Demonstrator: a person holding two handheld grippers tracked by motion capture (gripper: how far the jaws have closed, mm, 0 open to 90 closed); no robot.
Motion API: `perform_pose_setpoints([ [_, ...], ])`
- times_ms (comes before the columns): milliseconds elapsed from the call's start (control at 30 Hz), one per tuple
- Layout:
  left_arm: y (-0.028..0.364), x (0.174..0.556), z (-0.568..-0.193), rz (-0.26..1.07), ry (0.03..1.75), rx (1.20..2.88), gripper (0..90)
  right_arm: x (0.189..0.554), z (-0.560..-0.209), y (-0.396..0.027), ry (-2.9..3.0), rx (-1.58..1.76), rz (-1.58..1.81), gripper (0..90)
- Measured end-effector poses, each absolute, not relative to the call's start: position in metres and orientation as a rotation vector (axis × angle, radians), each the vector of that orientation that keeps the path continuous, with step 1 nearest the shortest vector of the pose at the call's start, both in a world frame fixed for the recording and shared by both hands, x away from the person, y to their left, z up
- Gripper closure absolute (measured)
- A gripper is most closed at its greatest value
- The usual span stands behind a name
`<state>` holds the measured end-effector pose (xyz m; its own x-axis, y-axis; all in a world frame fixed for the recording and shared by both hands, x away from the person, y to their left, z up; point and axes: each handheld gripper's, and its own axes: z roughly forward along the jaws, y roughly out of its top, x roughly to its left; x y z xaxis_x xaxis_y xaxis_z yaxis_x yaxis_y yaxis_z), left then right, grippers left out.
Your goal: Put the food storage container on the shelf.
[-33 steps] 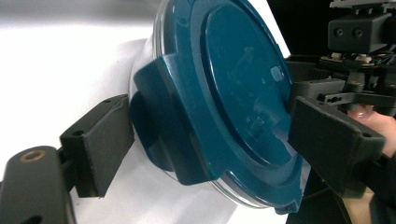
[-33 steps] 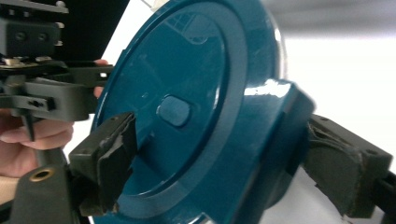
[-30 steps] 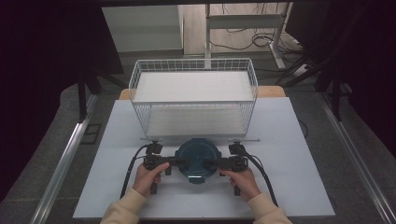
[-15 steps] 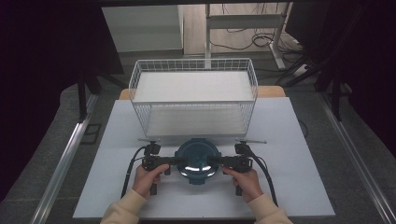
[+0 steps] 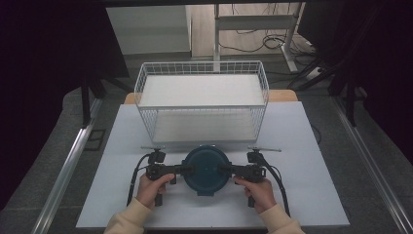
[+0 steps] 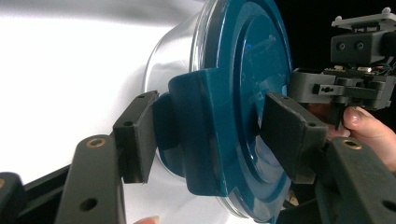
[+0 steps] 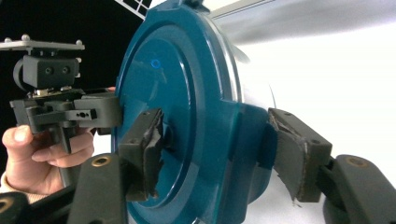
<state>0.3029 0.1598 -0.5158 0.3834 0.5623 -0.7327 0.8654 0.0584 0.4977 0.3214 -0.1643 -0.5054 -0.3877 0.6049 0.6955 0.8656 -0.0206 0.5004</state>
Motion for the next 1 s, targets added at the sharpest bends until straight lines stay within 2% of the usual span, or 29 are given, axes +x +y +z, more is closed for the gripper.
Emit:
perform_pose_setpoints([
  [1000,0.163,0.291,-0.489,-0.261,1.229,1.657,39.2,0.31,-0.479,-0.157,-2.15,-1.427,-1.479,39.4],
])
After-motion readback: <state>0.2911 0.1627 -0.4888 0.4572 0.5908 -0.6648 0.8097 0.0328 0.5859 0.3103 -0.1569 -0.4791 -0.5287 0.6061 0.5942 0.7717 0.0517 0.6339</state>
